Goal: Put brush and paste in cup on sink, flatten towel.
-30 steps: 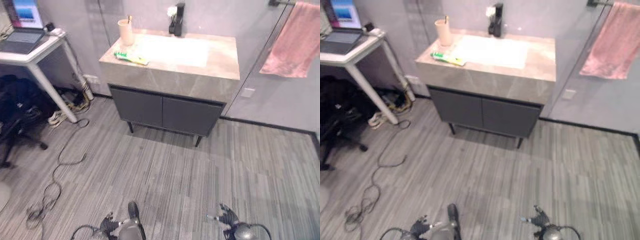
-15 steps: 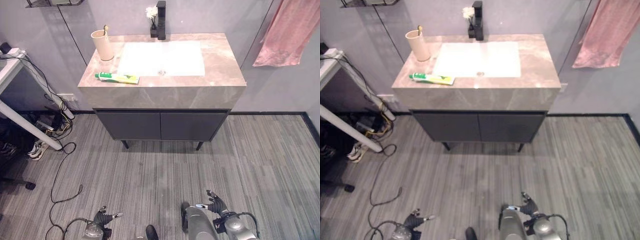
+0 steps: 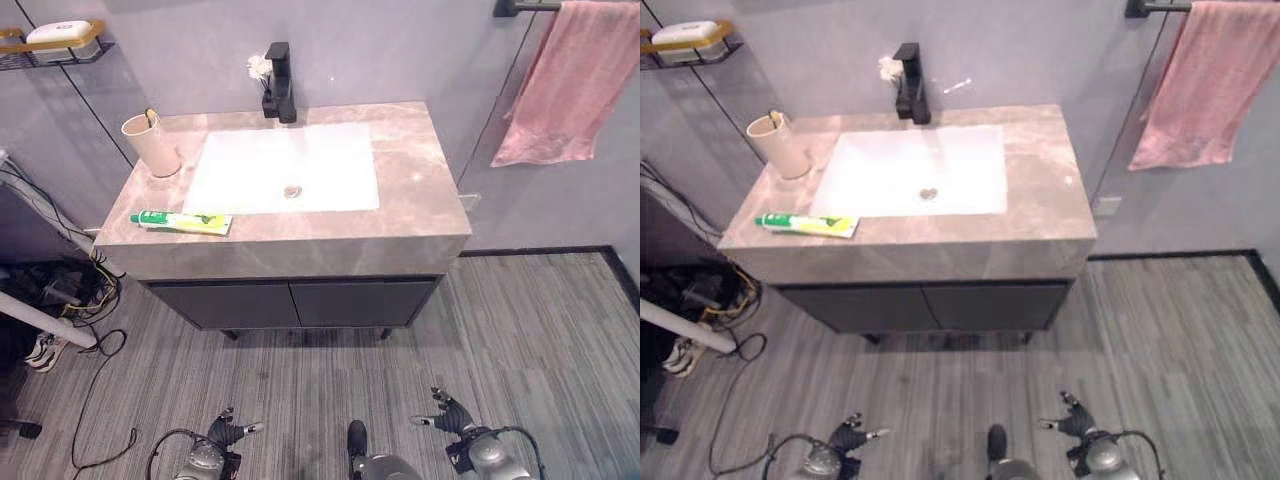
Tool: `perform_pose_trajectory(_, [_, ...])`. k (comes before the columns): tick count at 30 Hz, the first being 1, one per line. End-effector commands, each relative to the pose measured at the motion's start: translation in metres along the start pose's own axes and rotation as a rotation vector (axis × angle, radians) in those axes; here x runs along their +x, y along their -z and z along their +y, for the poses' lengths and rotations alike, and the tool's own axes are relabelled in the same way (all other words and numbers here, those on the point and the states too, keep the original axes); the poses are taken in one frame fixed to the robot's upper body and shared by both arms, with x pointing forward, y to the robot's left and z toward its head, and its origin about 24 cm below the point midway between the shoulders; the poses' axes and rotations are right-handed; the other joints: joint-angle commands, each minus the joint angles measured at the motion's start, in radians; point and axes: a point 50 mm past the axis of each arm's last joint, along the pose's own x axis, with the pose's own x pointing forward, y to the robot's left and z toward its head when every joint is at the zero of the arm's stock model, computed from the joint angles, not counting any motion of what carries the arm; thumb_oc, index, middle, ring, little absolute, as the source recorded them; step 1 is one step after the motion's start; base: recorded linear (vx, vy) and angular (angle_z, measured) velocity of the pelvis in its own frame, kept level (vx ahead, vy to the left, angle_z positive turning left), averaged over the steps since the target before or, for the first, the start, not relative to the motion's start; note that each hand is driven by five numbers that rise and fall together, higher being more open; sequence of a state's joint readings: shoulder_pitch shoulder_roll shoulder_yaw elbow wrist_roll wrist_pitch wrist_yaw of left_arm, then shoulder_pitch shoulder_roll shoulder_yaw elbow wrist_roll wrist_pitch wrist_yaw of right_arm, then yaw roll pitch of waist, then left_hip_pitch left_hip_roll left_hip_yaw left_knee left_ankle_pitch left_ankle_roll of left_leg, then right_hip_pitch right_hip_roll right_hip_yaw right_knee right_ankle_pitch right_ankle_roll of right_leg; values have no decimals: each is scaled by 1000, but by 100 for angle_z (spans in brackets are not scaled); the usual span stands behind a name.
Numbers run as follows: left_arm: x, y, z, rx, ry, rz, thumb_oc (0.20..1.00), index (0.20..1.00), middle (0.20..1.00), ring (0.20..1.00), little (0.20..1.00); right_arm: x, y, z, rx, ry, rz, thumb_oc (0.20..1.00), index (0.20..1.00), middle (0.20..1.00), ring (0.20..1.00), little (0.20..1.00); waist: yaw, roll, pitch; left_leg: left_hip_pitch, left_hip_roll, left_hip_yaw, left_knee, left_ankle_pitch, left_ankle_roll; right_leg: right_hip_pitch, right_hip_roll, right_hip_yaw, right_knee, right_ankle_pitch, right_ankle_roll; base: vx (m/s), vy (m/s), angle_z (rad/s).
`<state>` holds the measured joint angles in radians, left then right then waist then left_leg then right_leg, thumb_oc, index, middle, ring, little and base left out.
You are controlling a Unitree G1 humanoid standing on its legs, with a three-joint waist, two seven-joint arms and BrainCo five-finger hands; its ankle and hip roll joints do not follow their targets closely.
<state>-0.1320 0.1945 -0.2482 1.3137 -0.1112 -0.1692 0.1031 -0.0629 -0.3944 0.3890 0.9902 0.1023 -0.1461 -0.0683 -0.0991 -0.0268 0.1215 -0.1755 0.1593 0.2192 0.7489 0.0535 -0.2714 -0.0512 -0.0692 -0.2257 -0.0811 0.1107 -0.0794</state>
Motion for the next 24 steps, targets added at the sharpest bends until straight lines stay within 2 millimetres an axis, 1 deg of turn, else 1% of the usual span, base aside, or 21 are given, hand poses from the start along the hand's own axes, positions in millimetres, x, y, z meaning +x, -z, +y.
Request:
perform_pose_trajectory(1, [3, -14, 14, 19, -37, -48, 1000, 1000, 1000, 1000, 1000, 1, -1, -15, -49, 48, -1, 1000, 1000, 1000, 1000, 1000, -5, 13, 38, 8, -7, 131, -253, 85, 98, 8, -20, 71, 103, -94, 114, 229, -25, 29])
perform_pose_trajectory(3, [2, -11, 13, 24, -37, -42, 1000, 1000, 1000, 1000, 1000, 1, 0, -17, -45, 58, 3, 1000, 1000, 1000, 1000, 1000, 2, 24, 36, -18, -10, 130, -330, 51, 125, 21, -21, 76, 98, -106, 121, 250, 77, 34])
perform_pose_trajectory(4, [2, -8, 12, 27, -39, -35, 1000, 1000, 1000, 1000, 1000, 1, 0, -17, -44, 61, 3, 1000, 1000, 1000, 1000, 1000, 5, 33, 27, -18, -23, 124, -453, 38, 146, 17, -21, 87, 94, -110, 133, 287, 164, 14])
perform_pose_trajectory(5, [1, -5, 12, 33, -39, -27, 1000, 1000, 1000, 1000, 1000, 1, 0, -17, -44, 59, 3, 1000, 1000, 1000, 1000, 1000, 8, 39, 23, -15, -27, 105, -532, 26, 161, 19, -22, 93, 98, -117, 141, 323, 205, -3])
perform_pose_trajectory(6, [1, -3, 12, 36, -41, -20, 1000, 1000, 1000, 1000, 1000, 1, 1, -16, -48, 59, 6, 1000, 1000, 1000, 1000, 1000, 15, 48, 20, -18, -22, 80, -620, 49, 164, 26, -19, 102, 100, -128, 147, 451, 267, -27])
perform_pose_trajectory(7, [0, 0, 12, 31, -47, -8, 1000, 1000, 1000, 1000, 1000, 2, 2, -15, -59, 55, 12, 1000, 1000, 1000, 1000, 1000, 32, 63, 17, -46, 20, 15, -712, 122, 153, 43, -21, 118, 107, -152, 154, 481, 276, -38])
perform_pose_trajectory(8, [0, 0, 12, 24, -49, -6, 1000, 1000, 1000, 1000, 1000, 2, 0, -14, -63, 50, 9, 1000, 1000, 1000, 1000, 1000, 36, 68, 17, -58, 35, -7, -744, 144, 149, 53, -24, 126, 108, -164, 159, 368, 205, -50])
perform_pose_trajectory(9, [0, 0, 12, 24, -49, -6, 1000, 1000, 1000, 1000, 1000, 2, 0, -14, -63, 50, 9, 1000, 1000, 1000, 1000, 1000, 36, 67, 18, -55, 33, -6, -746, 145, 148, 55, -26, 126, 109, -166, 159, 241, 135, -56])
perform_pose_trajectory(10, [0, 1, 13, 17, -50, -3, 1000, 1000, 1000, 1000, 1000, 2, 0, -13, -60, 44, 10, 1000, 1000, 1000, 1000, 1000, 39, 73, 15, -55, 44, -18, -758, 164, 140, 66, -26, 137, 111, -175, 166, 228, 139, -55])
perform_pose_trajectory(12, [0, 2, 13, 12, -46, -1, 1000, 1000, 1000, 1000, 1000, 3, 0, -12, -59, 35, 13, 1000, 1000, 1000, 1000, 1000, 44, 76, 12, -50, 47, -18, -748, 164, 137, 77, -30, 148, 119, -189, 170, 288, 192, -52])
perform_pose_trajectory(13, [-1, 6, 13, 21, -31, 13, 1000, 1000, 1000, 1000, 1000, 3, 2, -7, -78, 7, 28, 1000, 1000, 1000, 1000, 1000, 50, 75, -7, -55, 26, -4, -689, 128, 150, 114, -56, 159, 143, -221, 182, 391, 284, -41])
perform_pose_trajectory(14, [-1, 6, 14, 42, -30, 12, 1000, 1000, 1000, 1000, 1000, 2, 4, -6, -89, 0, 37, 1000, 1000, 1000, 1000, 1000, 55, 65, -12, -71, -1, -6, -645, 100, 164, 132, -81, 162, 160, -222, 189, 505, 377, -38])
perform_pose_trajectory(16, [0, 5, 17, 68, -28, 9, 1000, 1000, 1000, 1000, 1000, 4, 3, -2, -73, -3, 39, 1000, 1000, 1000, 1000, 1000, 57, 53, -30, -60, -35, 19, -618, 51, 192, 118, -118, 190, 204, -193, 207, 336, 295, -5])
perform_pose_trajectory(17, [0, 4, 18, 73, -31, 6, 1000, 1000, 1000, 1000, 1000, 4, 1, -1, -58, -8, 35, 1000, 1000, 1000, 1000, 1000, 58, 52, -36, -46, -47, 34, -621, 36, 203, 101, -133, 197, 227, -167, 217, 184, 189, -20])
perform_pose_trajectory(18, [0, 4, 18, 73, -31, 6, 1000, 1000, 1000, 1000, 1000, 4, 1, -1, -58, -8, 35, 1000, 1000, 1000, 1000, 1000, 58, 51, -36, -46, -47, 35, -621, 36, 203, 101, -133, 197, 227, -167, 217, 204, 278, -40])
perform_pose_trajectory(19, [0, 0, 22, 89, -39, -9, 1000, 1000, 1000, 1000, 1000, 7, -8, 4, -52, -18, 5, 1000, 1000, 1000, 1000, 1000, 62, 45, -36, -12, -73, 69, -635, 12, 224, 54, -167, 200, 293, -80, 233, 254, 386, -50])
perform_pose_trajectory(20, [1, -5, 28, 94, -50, -29, 1000, 1000, 1000, 1000, 1000, 8, -19, 6, -67, -35, -43, 1000, 1000, 1000, 1000, 1000, 62, 43, -28, 12, -88, 92, -661, 2, 240, 6, -170, 188, 358, -25, 237, 252, 385, -52])
perform_pose_trajectory(21, [1, -5, 28, 94, -50, -30, 1000, 1000, 1000, 1000, 1000, 8, -19, 6, -67, -35, -43, 1000, 1000, 1000, 1000, 1000, 64, 45, -30, 9, -86, 93, -661, 3, 240, 3, -167, 189, 356, -23, 236, 167, 261, -54])
perform_pose_trajectory(22, [2, -8, 29, 95, -54, -38, 1000, 1000, 1000, 1000, 1000, 8, -21, 7, -66, -38, -52, 1000, 1000, 1000, 1000, 1000, 61, 46, -22, 21, -93, 94, -670, -2, 247, -12, -157, 184, 389, -31, 235, 95, 143, -34])
perform_pose_trajectory(23, [2, -12, 30, 101, -54, -58, 1000, 1000, 1000, 1000, 1000, 8, -21, 7, -63, -40, -52, 1000, 1000, 1000, 1000, 1000, 50, 47, -17, 24, -103, 90, -673, -10, 251, -30, -103, 220, 416, -43, 231, 150, 270, -5])
perform_pose_trajectory(24, [2, -15, 33, 100, -56, -68, 1000, 1000, 1000, 1000, 1000, 9, -22, 9, -58, -43, -52, 1000, 1000, 1000, 1000, 1000, 47, 48, -4, 32, -112, 88, -687, -12, 261, -95, -28, 231, 427, -89, 218, 107, 201, 25])
